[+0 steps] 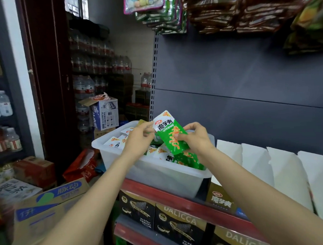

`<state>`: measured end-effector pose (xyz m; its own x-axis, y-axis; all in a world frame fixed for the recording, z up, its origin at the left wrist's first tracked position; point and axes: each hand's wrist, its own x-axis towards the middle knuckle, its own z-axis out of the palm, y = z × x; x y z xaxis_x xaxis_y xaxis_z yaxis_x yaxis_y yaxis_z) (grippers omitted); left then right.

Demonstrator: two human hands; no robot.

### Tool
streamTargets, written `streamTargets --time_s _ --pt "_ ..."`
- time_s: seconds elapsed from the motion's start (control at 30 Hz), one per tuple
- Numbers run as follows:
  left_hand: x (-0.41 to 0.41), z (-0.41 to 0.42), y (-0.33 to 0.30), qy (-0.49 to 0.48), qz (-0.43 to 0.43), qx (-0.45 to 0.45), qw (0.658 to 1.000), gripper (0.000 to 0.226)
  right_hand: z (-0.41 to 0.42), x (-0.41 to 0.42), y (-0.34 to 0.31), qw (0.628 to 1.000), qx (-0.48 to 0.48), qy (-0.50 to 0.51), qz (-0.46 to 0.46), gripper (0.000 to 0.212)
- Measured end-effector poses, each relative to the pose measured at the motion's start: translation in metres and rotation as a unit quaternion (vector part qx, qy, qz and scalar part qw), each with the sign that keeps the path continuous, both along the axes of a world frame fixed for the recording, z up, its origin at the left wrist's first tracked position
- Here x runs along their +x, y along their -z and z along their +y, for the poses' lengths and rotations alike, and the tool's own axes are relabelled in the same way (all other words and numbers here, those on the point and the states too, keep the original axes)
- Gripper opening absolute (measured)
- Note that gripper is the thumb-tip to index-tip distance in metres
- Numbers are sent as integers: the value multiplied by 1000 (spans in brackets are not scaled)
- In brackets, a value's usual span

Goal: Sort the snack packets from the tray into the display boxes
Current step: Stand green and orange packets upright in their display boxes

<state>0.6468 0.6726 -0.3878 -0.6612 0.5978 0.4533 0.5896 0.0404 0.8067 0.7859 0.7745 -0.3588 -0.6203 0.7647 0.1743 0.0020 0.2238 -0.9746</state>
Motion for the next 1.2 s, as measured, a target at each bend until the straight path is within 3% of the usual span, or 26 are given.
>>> streamTargets --time_s 0.13,0.27,0.4,0.67,0.93,1.07,1.2 --pt "45 8 -19 121 -57 76 988 51 6 30 -6 999 13 30 39 32" --pt "91 30 -24 182 -53 79 979 72 16 81 -14 998 46 36 39 34" --pt "145 58 -32 240 -65 74 966 75 35 138 -17 994 87 58 10 43" --pt "242 124 -32 298 -53 43 952 76 87 248 -15 974 144 171 -20 28" --pt "294 180 -49 305 -12 16 952 74 138 290 -16 916 264 285 -104 31" --pt "299 201 -49 301 22 -9 953 72 152 292 -13 905 291 282 -127 46" --pt "299 216 -43 285 33 -23 958 65 163 291 -10 889 336 271 -154 91"
